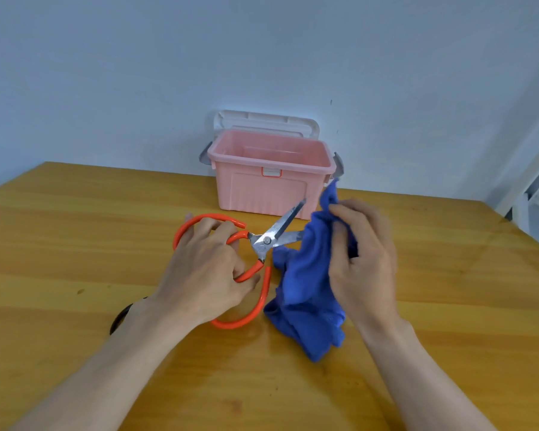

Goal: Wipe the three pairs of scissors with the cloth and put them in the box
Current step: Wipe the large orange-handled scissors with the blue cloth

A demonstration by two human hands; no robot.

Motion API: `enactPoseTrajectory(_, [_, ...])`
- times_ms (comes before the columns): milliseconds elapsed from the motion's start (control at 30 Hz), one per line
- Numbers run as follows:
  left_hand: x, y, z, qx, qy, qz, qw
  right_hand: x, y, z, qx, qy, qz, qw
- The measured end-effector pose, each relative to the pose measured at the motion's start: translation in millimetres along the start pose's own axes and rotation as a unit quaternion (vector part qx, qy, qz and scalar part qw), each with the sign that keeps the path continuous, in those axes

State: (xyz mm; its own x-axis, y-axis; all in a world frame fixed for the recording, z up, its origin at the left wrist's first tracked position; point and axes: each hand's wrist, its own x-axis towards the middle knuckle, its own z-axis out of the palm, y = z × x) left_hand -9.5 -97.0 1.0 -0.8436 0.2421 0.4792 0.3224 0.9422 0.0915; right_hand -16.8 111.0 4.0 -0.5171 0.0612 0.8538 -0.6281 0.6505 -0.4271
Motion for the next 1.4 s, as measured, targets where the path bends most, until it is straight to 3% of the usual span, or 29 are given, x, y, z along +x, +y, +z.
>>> enactPoseTrajectory(100, [-1, -5, -2, -0.019, -0.021, 0.026, 0.999, 10, 16, -13, -0.036, 0.062, 0.009, 0.997])
enactPoseTrajectory(200, [0, -11, -4, -0.042, -0.068, 0.054, 0.995, 16, 31, -22, -0.035, 0.094, 0.075, 0.992])
enactPoseTrajectory(333, [1, -15, -6, -0.071, -0.102, 0.087, 0.988, 16, 34, -21, 0.042, 0.009, 0.236, 0.971])
enactPoseTrajectory(433, [2, -16, -5, -0.069, -0.114, 0.099, 0.986, 15, 31, -18, 0.152, -0.104, 0.361, 0.914])
enactPoseTrajectory(533, [3, -19, -6, -0.057, -0.108, 0.080, 0.989, 14, 23, -16, 0.240, -0.162, 0.442, 0.849])
enactPoseTrajectory(600, [4, -19, -8, -0.051, -0.097, 0.069, 0.992, 14, 21, -16, 0.288, -0.168, 0.472, 0.816])
enactPoseTrajectory(900, [6, -16, -14, -0.175, -0.076, -0.077, 0.979, 16, 12, -18, 0.407, -0.149, 0.505, 0.747])
enactPoseTrajectory(1000, [8, -13, -17, -0.210, -0.050, -0.114, 0.970, 13, 9, -16, 0.452, -0.165, 0.532, 0.697])
enactPoseTrajectory(1100, [7, -12, -22, -0.288, -0.105, -0.165, 0.937, 10, 6, -14, 0.485, -0.186, 0.537, 0.664])
enactPoseTrajectory(1267, [10, -11, -29, -0.448, -0.235, -0.222, 0.834, 14, 1, -14, 0.543, -0.176, 0.490, 0.659])
enactPoseTrajectory(1333, [9, -9, -32, -0.502, -0.251, -0.222, 0.798, 16, 1, -17, 0.570, -0.179, 0.468, 0.651])
enactPoseTrajectory(1400, [8, -5, -34, -0.514, -0.240, -0.201, 0.799, 15, 4, -16, 0.580, -0.181, 0.454, 0.652])
